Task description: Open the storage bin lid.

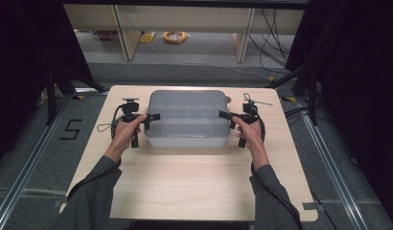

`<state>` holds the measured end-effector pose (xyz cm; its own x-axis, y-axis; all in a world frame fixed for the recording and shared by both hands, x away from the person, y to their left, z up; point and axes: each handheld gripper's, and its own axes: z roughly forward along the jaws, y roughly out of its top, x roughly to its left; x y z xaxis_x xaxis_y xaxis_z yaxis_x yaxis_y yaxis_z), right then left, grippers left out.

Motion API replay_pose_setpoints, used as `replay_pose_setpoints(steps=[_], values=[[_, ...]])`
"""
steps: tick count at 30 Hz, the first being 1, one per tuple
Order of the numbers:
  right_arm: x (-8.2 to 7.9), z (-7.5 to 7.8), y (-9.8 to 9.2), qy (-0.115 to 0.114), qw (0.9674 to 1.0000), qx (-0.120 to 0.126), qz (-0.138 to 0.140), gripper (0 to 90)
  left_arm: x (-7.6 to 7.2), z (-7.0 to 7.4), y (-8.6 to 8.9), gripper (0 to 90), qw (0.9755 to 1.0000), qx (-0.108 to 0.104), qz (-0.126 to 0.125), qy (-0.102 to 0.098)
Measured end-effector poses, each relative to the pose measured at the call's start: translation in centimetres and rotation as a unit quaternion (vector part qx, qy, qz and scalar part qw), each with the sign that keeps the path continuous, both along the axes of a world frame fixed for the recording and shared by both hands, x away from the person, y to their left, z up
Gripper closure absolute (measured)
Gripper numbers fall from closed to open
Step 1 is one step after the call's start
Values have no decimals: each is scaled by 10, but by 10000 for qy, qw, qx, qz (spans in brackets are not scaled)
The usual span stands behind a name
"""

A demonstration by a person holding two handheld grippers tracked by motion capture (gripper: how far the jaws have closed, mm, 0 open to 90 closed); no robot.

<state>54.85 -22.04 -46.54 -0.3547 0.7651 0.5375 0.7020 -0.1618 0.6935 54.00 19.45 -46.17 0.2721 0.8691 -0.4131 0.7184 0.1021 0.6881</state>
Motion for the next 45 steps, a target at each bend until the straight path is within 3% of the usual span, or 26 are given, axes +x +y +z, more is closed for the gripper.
replay_pose_setpoints(steps=[1, 5, 8, 9, 10, 14, 15, 16, 17, 18, 19, 20, 22, 23, 24, 27, 28, 30, 31, 35, 36, 38, 40, 42, 44, 45], values=[[1, -1, -1, -127, 9999, -57, 87, 381, 0, 1, -1, 269, 10000, 2, 6, 13], [2, -3, 0, -138, 9999, 31, 85, 394, 0, 1, -3, 283, 9999, 98, 18, -31], [-3, 1, 3, 188, 9997, 155, -81, 413, -2, 2, 0, 327, 10000, -29, 68, -10], [-1, -1, 1, -22, 10000, 79, -25, 424, -2, 1, 1, 339, 10000, -52, 31, -30], [-1, -2, 1, -77, 10000, 50, -21, 437, -3, 1, 1, 348, 9998, -125, 116, -49], [-2, 1, 1, -287, 9995, -89, -5, 462, -5, 3, 4, 378, 9998, -158, 29, -148], [-3, 6, 1, -407, 9988, -256, 22, 477, -6, 6, 5, 393, 9995, -179, 100, -251], [-5, 10, 4, -246, 9995, -195, -88, 492, -8, 8, 5, 406, 9995, -197, 174, -194], [-3, 10, 0, -499, 9981, -349, -4, 525, -9, 10, 5, 411, 9995, -155, 179, -209], [-5, 13, 0, -449, 9986, -268, -38, 540, -10, 11, 6, 413, 9994, -149, 183, -246], [-9, 17, 3, -176, 9997, 1, -149, 551, -11, 13, 6, 421, 9993, -185, 217, -262], [-8, 17, 0, -438, 9990, -112, -53, 561, -12, 15, 7, 433, 9992, -188, 214, -281], [-9, 20, -2, -575, 9983, -117, -28, 585, -14, 18, 7, 454, 9988, -248, 271, -331], [-11, 23, -1, -477, 9988, -28, -52, 596, -15, 20, 7, 459, 9986, -249, 282, -366], [-10, 23, -4, -636, 9979, -100, -23, 606, -16, 22, 8, 465, 9984, -233, 304, -414], [-12, 26, -5, -615, 9981, -1, -31, 626, -20, 27, 7, 484, 9978, -225, 379, -488], [-17, 32, -3, -477, 9987, 192, -63, 642, -22, 31, 7, 497, 9971, -296, 477, -509], [-19, 35, -4, -605, 9980, 152, -31, 651, -25, 35, 7, 503, 9969, -232, 495, -569], [-21, 37, -3, -527, 9984, 185, -70, 656, -27, 38, 7, 507, 9966, -241, 520, -591], [-26, 45, -6, -826, 9964, 181, 1, 686, -32, 47, 9, 538, 9959, -260, 561, -655], [-28, 48, -4, -739, 9970, 223, -30, 693, -33, 49, 10, 547, 9958, -230, 568, -685], [-29, 53, -6, -897, 9959, 123, 20, 706, -37, 54, 9, 564, 9955, -78, 559, -766], [-34, 61, -4, -832, 9965, 90, 5, 707, -40, 58, 8, 565, 9949, -79, 569, -825], [-34, 62, -5, -1055, 9944, -22, 40, 707, -42, 62, 9, 567, 9949, -67, 556, -841], [-38, 68, -4, -833, 9964, 172, 4, 707, -43, 63, 9, 565, 9947, -115, 556, -852], [-39, 70, -4, -924, 9956, 178, 24, 709, -45, 66, 11, 565, 9943, -118, 531, -917]])
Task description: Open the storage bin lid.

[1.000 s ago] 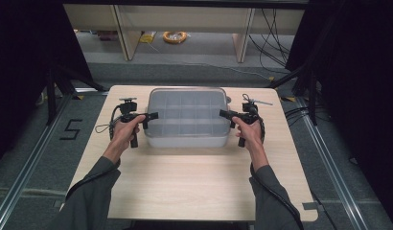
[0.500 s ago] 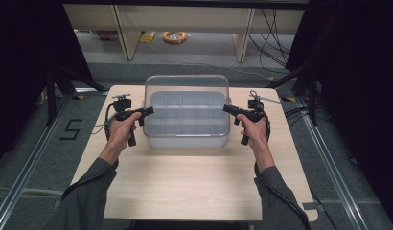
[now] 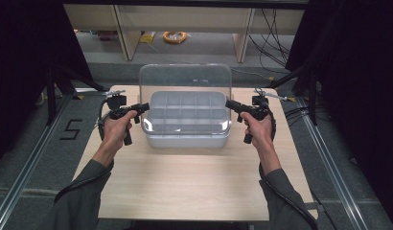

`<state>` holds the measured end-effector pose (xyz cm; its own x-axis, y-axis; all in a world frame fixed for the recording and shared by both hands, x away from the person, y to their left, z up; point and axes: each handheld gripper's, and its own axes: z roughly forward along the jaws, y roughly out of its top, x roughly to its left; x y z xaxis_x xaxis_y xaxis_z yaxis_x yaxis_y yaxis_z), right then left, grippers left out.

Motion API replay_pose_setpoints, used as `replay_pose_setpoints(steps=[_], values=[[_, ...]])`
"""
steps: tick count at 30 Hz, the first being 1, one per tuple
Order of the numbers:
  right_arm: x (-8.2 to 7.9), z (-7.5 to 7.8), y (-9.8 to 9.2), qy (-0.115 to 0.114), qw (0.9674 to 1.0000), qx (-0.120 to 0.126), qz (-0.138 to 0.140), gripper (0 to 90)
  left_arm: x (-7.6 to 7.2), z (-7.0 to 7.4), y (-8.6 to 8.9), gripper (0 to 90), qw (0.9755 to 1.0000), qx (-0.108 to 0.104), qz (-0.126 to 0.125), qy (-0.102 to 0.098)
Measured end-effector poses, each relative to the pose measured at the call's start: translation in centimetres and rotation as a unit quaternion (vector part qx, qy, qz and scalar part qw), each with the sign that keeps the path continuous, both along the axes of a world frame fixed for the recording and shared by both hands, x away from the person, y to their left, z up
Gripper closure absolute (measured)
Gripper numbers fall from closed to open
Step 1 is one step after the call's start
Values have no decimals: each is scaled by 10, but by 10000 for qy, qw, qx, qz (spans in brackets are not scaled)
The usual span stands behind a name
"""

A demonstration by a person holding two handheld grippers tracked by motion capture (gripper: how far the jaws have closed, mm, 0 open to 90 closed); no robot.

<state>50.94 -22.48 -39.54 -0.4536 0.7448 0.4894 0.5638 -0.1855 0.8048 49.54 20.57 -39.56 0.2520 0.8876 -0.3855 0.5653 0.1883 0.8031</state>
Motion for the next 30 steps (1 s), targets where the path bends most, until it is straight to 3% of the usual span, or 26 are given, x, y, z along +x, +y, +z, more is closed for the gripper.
replay_pose_setpoints(steps=[2, 3, 4, 6, 8, 9, 10, 11, 16, 18, 21, 23, 24, 26, 30], values=[[-1, 3, -2, -203, 9998, -65, 64, 713, -4, 5, -1, 569, 10000, 13, 16, 7], [-3, 6, -1, -95, 9999, -23, 48, 714, -6, 6, -1, 571, 10000, 52, 18, -16], [-3, 7, -2, -221, 9997, -112, 91, 714, -7, 8, -1, 570, 10000, 91, 2, -41], [-7, 12, -1, -236, 9996, -112, 111, 715, -10, 11, 0, 568, 10000, 52, 0, -58], [-11, 15, 0, -157, 9998, -23, 118, 715, -13, 13, 2, 568, 10000, -44, 8, -54], [-10, 15, -1, -244, 9996, -82, 143, 715, -14, 14, 2, 569, 10000, -37, 8, -72], [-13, 18, 0, -143, 9998, -7, 129, 715, -15, 15, 2, 568, 10000, -29, 9, -76], [-13, 17, -1, -259, 9995, -85, 158, 716, -15, 15, 2, 569, 10000, -29, 9, -76], [-21, 19, -1, -206, 9996, -70, 163, 718, -23, 18, 1, 568, 9999, 95, -31, -122], [-24, 17, -2, -303, 9993, -101, 191, 717, -27, 19, 0, 568, 9998, 135, -34, -146], [-31, 16, -3, -214, 9996, -38, 171, 717, -33, 18, -2, 569, 9996, 207, -74, -174], [-35, 15, -5, -334, 9992, -63, 207, 719, -39, 16, -2, 569, 9995, 217, -97, -198], [-38, 15, -5, -262, 9994, -4, 207, 719, -42, 16, -2, 568, 9994, 247, -96, -205], [-42, 13, -6, -372, 9990, -113, 221, 719, -46, 15, -2, 568, 9993, 268, -124, -238], [-54, 12, -6, -395, 9989, -69, 237, 724, -56, 11, -1, 566, 9993, 245, -138, -250]])
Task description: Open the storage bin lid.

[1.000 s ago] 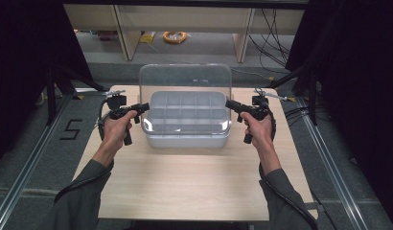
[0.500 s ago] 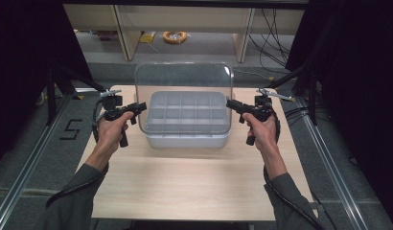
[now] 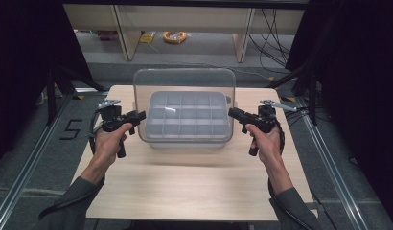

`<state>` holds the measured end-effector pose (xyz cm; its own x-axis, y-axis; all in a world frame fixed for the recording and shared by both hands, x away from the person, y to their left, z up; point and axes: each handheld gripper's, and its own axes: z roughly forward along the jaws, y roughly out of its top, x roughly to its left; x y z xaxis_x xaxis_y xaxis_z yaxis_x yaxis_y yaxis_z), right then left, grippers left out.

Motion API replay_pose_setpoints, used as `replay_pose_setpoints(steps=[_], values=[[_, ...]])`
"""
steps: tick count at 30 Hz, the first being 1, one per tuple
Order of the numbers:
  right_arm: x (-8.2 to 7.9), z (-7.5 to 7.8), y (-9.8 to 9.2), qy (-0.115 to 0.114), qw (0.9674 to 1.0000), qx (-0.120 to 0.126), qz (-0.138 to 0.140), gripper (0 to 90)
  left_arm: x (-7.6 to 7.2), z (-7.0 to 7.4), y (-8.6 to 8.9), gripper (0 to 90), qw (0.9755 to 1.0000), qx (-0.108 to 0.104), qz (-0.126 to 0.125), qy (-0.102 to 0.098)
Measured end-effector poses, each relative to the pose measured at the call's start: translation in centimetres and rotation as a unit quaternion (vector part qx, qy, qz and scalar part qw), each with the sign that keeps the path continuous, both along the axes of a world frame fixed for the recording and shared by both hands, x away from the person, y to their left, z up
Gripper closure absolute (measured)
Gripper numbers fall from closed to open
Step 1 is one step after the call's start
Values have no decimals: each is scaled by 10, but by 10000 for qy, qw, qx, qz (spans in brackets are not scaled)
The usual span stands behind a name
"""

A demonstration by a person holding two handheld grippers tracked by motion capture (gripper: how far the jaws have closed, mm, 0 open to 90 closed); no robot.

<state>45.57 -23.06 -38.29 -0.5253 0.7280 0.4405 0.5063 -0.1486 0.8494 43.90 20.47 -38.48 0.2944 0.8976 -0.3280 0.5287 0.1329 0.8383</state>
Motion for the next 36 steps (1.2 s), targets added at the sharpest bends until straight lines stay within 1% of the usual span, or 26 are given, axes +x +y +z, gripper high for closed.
replay_pose_setpoints(steps=[1, 2, 3, 4, 5, 7, 9, 11, 13, 14, 16, 17, 19, 20, 21, 22, 25, 26, 27, 28, 30, 31, 32, 33, 35, 36], values=[[-3, 1, 1, 40, 10000, 28, 5, 725, -2, -1, 0, 564, 10000, -7, 6, 4], [-4, 0, 0, -82, 9999, -44, 41, 725, -4, -2, 0, 563, 10000, -10, -31, -5], [-8, 2, 2, 15, 10000, 41, -3, 725, -6, -3, 0, 562, 10000, -4, -34, -5], [-8, 1, 0, -137, 9998, -115, 22, 725, -9, -5, 1, 562, 10000, 9, -46, -6], [-12, 2, 1, -73, 9999, -72, 40, 726, -12, -6, 1, 561, 10000, 8, -47, 1], [-15, 1, 2, -131, 9998, -133, 53, 726, -16, -9, 2, 560, 10000, -6, -55, -4], [-20, 2, 4, -41, 10000, -54, 58, 726, -20, -11, 4, 559, 10000, -23, -43, -5], [-22, 0, 5, -143, 9998, -142, 64, 725, -24, -12, 4, 558, 10000, 22, -38, -2], [-25, -3, 6, -151, 9998, -130, 75, 725, -27, -13, 6, 557, 10000, 38, -42, -1], [-26, -4, 7, -72, 9999, -85, 62, 725, -29, -13, 6, 557, 10000, 33, -50, 0], [-29, -7, 8, -75, 9999, -79, 65, 724, -33, -13, 7, 556, 10000, 62, -40, -14], [-32, -7, 9, 48, 10000, 12, 58, 724, -36, -13, 8, 556, 9999, 96, -59, -8], [-34, -10, 8, -103, 9999, -91, 88, 724, -39, -14, 9, 557, 9999, 129, -103, -2], [-36, -11, 8, -86, 9999, -54, 110, 725, -39, -14, 9, 558, 9999, 129, -103, -2], [-40, -12, 9, 29, 9999, 61, 95, 726, -42, -16, 11, 558, 9999, 88, -122, -9], [-41, -13, 8, -43, 9999, 44, 144, 726, -44, -17, 11, 557, 9999, 72, -112, -10], [-46, -18, 8, -94, 9998, -20, 147, 727, -48, -20, 11, 558, 9999, 61, -125, -40], [-50, -18, 9, -14, 9999, 43, 117, 728, -50, -22, 11, 558, 9999, 71, -128, -50], [-52, -21, 8, -78, 9999, 10, 124, 728, -51, -22, 11, 558, 9998, 110, -169, -67], [-54, -23, 7, -24, 9999, 23, 113, 728, -52, -22, 11, 558, 9997, 126, -170, -88], [-56, -27, 6, -55, 9999, -3, 151, 729, -54, -24, 10, 556, 9996, 148, -176, -137], [-58, -29, 7, -10, 9999, 73, 142, 728, -55, -25, 10, 557, 9996, 176, -165, -147], [-58, -32, 6, -36, 9999, -33, 142, 729, -56, -26, 9, 557, 9996, 190, -157, -138], [-60, -33, 7, 71, 9999, 20, 129, 728, -57, -28, 9, 557, 9996, 201, -177, -120], [-61, -36, 7, 49, 9999, 14, 158, 729, -58, -33, 10, 557, 9996, 175, -197, -92], [-63, -37, 7, 182, 9997, 47, 125, 729, -59, -35, 10, 556, 9996, 175, -196, -51]])
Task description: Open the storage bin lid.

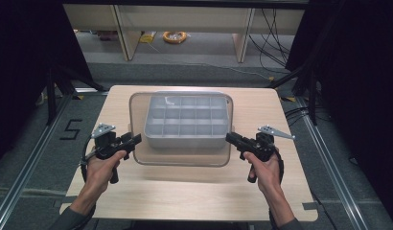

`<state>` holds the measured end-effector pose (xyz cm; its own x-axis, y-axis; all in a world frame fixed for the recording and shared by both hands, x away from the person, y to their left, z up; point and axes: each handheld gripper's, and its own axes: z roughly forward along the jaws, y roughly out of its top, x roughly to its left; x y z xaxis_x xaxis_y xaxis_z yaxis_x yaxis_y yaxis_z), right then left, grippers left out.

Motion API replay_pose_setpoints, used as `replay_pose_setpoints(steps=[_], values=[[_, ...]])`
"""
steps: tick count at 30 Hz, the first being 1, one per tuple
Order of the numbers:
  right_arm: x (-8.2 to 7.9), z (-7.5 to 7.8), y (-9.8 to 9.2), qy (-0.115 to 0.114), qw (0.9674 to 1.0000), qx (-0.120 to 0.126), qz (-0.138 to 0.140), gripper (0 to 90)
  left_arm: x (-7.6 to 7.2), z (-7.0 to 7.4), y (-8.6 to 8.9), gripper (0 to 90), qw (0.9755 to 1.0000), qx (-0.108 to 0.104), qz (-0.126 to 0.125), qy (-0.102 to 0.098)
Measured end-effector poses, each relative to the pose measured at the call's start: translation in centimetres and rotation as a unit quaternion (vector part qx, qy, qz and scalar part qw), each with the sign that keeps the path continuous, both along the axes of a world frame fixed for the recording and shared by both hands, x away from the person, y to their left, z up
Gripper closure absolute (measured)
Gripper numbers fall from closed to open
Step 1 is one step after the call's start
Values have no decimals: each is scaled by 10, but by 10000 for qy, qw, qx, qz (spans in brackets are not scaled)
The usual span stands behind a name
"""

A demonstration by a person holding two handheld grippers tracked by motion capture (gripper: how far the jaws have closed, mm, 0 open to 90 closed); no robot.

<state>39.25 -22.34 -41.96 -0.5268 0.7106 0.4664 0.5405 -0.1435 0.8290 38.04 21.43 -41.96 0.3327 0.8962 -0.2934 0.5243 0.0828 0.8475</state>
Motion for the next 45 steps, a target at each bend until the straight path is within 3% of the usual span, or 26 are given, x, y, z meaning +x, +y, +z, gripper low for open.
replay_pose_setpoints(steps=[5, 6, 8, 10, 11, 14, 16, 18, 21, 22, 24, 29, 31, 35, 37, 40, 41, 43, 45], values=[[-3, -5, -1, -139, 9998, -133, 22, 728, -6, -8, -2, 549, 9999, 74, -37, 73], [-7, -4, -1, 3, 10000, -78, 2, 728, -6, -8, -2, 550, 9999, 74, -37, 73], [-8, -8, -2, -96, 9999, -112, 27, 729, -9, -11, -2, 550, 9999, 97, -64, 112], [-13, -8, -2, 64, 10000, -62, 11, 729, -10, -12, -2, 549, 9998, 103, -98, 127], [-14, -9, -3, -21, 9999, -110, 48, 729, -12, -13, -3, 547, 9998, 107, -118, 136], [-19, -12, -4, 48, 10000, -81, -25, 728, -16, -15, -4, 547, 9997, 145, -160, 143], [-18, -15, -7, -100, 9998, -170, 18, 728, -19, -17, -5, 548, 9996, 142, -191, 145], [-23, -15, -6, 96, 9999, -42, -7, 728, -22, -19, -5, 547, 9995, 163, -198, 164], [-25, -18, -7, 12, 9999, -122, 50, 727, -25, -21, -6, 547, 9994, 186, -208, 185], [-28, -17, -6, 131, 9999, -76, 4, 728, -26, -22, -6, 547, 9994, 203, -227, 185], [-28, -21, -8, -30, 9998, -191, 24, 727, -28, -23, -5, 546, 9993, 216, -243, 200], [-37, -22, -5, 137, 9998, -144, 42, 728, -35, -26, -3, 544, 9991, 268, -241, 226], [-39, -24, -5, 40, 9996, -251, 83, 728, -38, -29, -3, 543, 9990, 265, -271, 238], [-44, -27, -4, 121, 9994, -305, 118, 728, -41, -34, -3, 539, 9986, 302, -282, 339], [-47, -29, -3, 323, 9992, -199, 91, 726, -43, -37, -3, 539, 9983, 310, -340, 367], [-47, -33, -5, 160, 9993, -310, 114, 724, -47, -40, -4, 535, 9979, 345, -364, 417], [-50, -33, -5, 264, 9992, -274, 101, 724, -48, -41, -4, 533, 9978, 339, -393, 403], [-52, -35, -6, 196, 9991, -346, 125, 724, -51, -42, -4, 533, 9976, 347, -379, 462], [-57, -36, -6, 369, 9990, -245, 99, 724, -54, -44, -3, 533, 9973, 302, -447, 494]])
